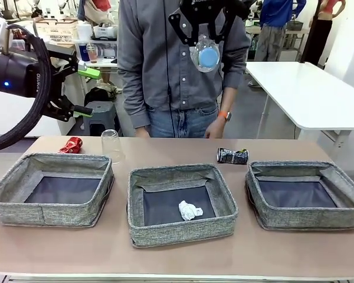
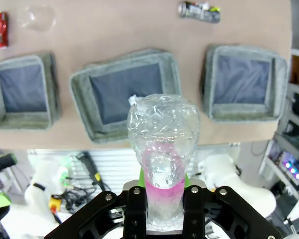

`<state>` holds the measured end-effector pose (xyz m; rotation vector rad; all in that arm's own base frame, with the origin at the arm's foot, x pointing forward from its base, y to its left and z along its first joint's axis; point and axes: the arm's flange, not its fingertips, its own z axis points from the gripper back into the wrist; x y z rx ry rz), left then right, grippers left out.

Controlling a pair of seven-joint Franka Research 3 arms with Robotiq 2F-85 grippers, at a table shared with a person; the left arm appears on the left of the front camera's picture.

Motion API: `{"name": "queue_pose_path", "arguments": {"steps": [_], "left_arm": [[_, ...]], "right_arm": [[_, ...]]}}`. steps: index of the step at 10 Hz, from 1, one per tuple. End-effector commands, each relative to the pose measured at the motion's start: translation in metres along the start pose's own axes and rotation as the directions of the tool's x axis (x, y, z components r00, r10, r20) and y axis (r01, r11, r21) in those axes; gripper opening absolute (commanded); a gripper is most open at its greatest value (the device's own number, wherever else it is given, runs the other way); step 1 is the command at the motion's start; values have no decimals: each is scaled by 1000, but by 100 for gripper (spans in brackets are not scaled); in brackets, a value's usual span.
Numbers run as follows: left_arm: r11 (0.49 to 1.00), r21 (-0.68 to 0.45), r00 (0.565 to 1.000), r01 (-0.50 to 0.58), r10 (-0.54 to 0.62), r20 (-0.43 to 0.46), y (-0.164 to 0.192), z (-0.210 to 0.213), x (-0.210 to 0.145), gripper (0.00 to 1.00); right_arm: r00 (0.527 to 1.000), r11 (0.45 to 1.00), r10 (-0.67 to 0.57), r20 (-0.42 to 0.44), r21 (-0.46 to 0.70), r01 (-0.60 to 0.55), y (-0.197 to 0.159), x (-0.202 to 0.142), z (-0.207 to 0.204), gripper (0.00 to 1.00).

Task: Sort the waste into the appropriate baskets.
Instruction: Place the picked waste into the Fabric basket indicated by the person.

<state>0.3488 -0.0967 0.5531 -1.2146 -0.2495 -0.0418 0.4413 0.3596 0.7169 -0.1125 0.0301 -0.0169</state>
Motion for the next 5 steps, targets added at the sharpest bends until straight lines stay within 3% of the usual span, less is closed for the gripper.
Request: {"name": "queue_pose_path", "arguments": {"steps": [1,5], "left_arm": [[1000,-26,1000,17,-17,19,2,-2,-1,100],[1000,-26,1000,17,-17,19,2,-2,-1,100]], "right_arm": [[1000,1000,4,-7,-3,-4,0,-4,0,22],[1000,1000,4,-7,-3,-4,0,-4,0,22]]}}
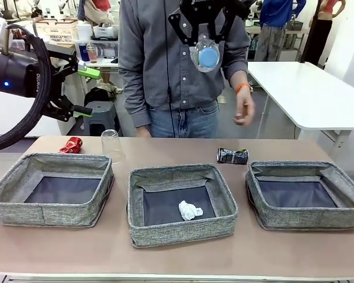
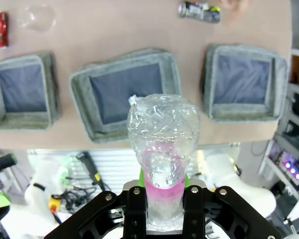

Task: Sort the waste into the appropriate baskets.
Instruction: Place the picked waste into the Fabric basket indicated by the person.

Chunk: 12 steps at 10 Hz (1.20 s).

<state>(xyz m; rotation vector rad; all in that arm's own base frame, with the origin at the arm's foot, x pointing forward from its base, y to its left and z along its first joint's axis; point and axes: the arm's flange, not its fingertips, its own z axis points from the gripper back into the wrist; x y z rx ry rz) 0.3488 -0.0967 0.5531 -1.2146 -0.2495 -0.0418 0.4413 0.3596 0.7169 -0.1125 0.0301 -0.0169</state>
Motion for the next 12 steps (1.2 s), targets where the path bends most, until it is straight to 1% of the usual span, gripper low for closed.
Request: {"name": "queue_pose_path", "arguments": {"steps": [1,12], "left_arm": [[1000,-26,1000,17,-17,19,2,-2,-1,100],[1000,-26,1000,17,-17,19,2,-2,-1,100]], "right_arm": [[1000,1000,4,-7,-3,-4,0,-4,0,22],[1000,1000,0,0,0,0,0,0,0,22]]}}
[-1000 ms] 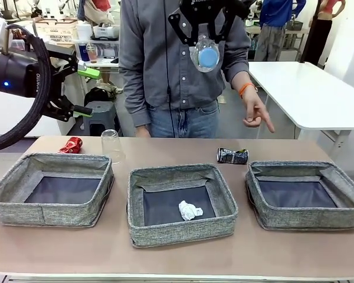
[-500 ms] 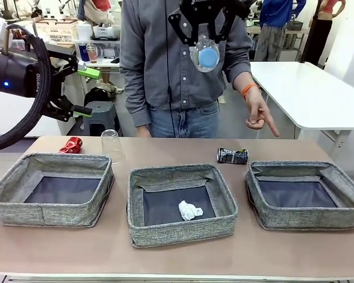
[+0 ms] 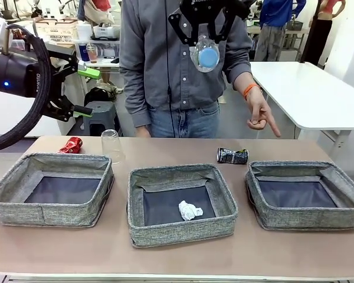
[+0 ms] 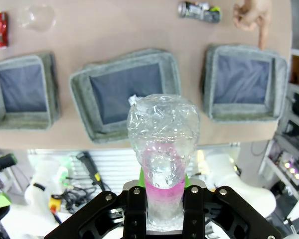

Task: Sort the waste into the appropriate baskets.
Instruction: Place the picked waste into the Fabric basket indicated by the person.

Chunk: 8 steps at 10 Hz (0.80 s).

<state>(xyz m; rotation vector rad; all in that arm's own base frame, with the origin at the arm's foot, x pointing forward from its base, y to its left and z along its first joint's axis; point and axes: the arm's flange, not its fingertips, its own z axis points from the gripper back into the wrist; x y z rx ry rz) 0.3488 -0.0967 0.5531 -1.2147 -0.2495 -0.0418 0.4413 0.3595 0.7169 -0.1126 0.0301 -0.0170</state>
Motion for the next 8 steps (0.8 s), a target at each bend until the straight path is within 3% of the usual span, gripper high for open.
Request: {"name": "queue_pose_path", "arguments": {"steps": [1,4,6,8], "left_arm": [[1000,-26,1000,17,-17,19,2,-2,-1,100],[1000,-26,1000,17,-17,19,2,-2,-1,100],[1000,-26,1000,17,-17,19,2,-2,-1,100],[1000,-26,1000,17,-17,19,2,-2,-1,100]], "right_arm": [[998,999,49,-30,-14,-50,-18,-3,-10,22],[988,994,110,-104,38,-107,-73,-21,-38,22],[986,987,160,-55,34,-158,-119,-31,-65,22],[998,997,69,16,39,-69,-169,-32,-92,22]]}}
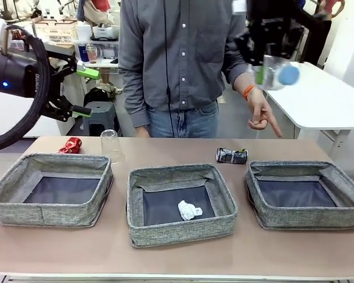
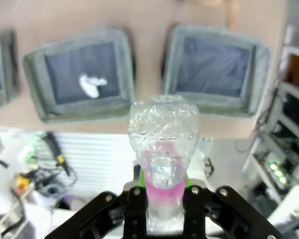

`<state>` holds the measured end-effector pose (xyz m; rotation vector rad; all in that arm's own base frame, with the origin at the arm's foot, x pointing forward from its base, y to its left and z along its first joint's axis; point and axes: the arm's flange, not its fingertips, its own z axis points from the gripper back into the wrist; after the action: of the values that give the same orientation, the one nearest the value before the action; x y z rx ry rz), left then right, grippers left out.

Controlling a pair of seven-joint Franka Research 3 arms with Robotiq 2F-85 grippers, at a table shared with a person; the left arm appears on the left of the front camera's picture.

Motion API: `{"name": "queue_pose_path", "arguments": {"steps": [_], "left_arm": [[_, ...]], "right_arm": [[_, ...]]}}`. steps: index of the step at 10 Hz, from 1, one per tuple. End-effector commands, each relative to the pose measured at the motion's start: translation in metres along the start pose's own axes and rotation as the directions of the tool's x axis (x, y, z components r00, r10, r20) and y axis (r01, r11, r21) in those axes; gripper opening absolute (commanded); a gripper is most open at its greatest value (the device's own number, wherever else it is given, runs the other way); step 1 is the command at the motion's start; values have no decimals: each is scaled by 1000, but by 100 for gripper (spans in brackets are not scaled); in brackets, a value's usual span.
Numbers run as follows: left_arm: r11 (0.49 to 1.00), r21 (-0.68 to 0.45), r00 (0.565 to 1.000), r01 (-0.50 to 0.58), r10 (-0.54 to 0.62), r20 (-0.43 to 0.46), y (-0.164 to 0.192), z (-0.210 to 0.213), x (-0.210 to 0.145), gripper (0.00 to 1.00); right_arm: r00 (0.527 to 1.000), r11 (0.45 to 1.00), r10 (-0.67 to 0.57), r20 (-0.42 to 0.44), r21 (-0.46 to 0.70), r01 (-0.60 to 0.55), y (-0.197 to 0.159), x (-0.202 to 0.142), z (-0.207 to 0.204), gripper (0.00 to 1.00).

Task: Sort the waste into the appropriate baskets.
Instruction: Place the picked waste into the Fabric basket indicated by the person.

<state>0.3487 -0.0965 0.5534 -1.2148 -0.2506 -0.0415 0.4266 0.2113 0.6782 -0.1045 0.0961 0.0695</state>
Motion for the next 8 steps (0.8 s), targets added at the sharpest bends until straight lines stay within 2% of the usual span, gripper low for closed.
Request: {"name": "queue_pose_path", "arguments": {"steps": [1,3,4,5,6,8], "left_arm": [[1000,-26,1000,17,-16,18,2,-2,-1,100],[1000,-26,1000,17,-16,18,2,-2,-1,100],[1000,-26,1000,17,-16,18,2,-2,-1,100],[1000,-26,1000,17,-16,18,2,-2,-1,100],[1000,-26,1000,17,-16,18,2,-2,-1,100],[1000,-26,1000,17,-16,18,2,-2,-1,100]], "right_arm": [[984,991,-130,122,35,127,-50,-19,-52,22],[946,972,-234,227,89,219,-103,-14,-90,22],[926,957,-281,251,151,249,-125,-11,-108,22],[899,931,-352,261,194,308,-145,-6,-124,22],[863,899,-434,259,183,397,-164,3,-146,22],[835,859,-505,218,223,461,-180,26,-186,22]]}}
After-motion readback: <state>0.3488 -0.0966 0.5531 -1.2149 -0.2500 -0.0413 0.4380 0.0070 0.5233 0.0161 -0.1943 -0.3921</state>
